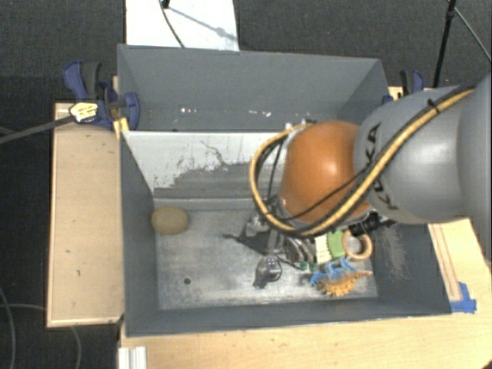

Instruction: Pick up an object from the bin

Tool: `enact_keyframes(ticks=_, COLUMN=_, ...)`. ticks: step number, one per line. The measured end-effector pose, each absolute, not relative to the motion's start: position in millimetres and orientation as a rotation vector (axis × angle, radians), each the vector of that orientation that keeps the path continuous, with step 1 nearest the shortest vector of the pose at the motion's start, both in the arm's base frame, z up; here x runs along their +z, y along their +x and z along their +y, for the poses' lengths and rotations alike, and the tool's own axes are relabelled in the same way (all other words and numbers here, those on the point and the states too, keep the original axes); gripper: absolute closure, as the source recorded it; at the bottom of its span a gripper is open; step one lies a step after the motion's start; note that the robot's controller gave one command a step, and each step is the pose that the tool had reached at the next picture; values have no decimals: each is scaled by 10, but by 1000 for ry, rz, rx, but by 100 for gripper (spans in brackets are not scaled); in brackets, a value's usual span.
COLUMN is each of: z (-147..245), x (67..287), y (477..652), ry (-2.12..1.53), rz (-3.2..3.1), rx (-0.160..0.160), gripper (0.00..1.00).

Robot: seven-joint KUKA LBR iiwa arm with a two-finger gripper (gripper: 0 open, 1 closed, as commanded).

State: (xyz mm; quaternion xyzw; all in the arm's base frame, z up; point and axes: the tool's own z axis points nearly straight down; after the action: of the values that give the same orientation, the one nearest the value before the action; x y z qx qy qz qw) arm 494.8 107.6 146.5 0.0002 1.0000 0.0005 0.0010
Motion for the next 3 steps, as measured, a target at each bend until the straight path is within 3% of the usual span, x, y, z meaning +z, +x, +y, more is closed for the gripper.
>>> enact_keyframes(ticks=1, z=422, x=763, y=5696, ry=-96, rz=3129, rx=2, gripper=0)
enact_keyframes(ticks=2, z=155, x=1336, y=5255, ry=-328, rz=3131, rx=2, gripper=0)
enact_keyframes(ticks=3, z=272, x=1297, y=5479, ry=-227, rz=3122, rx=0, gripper=0)
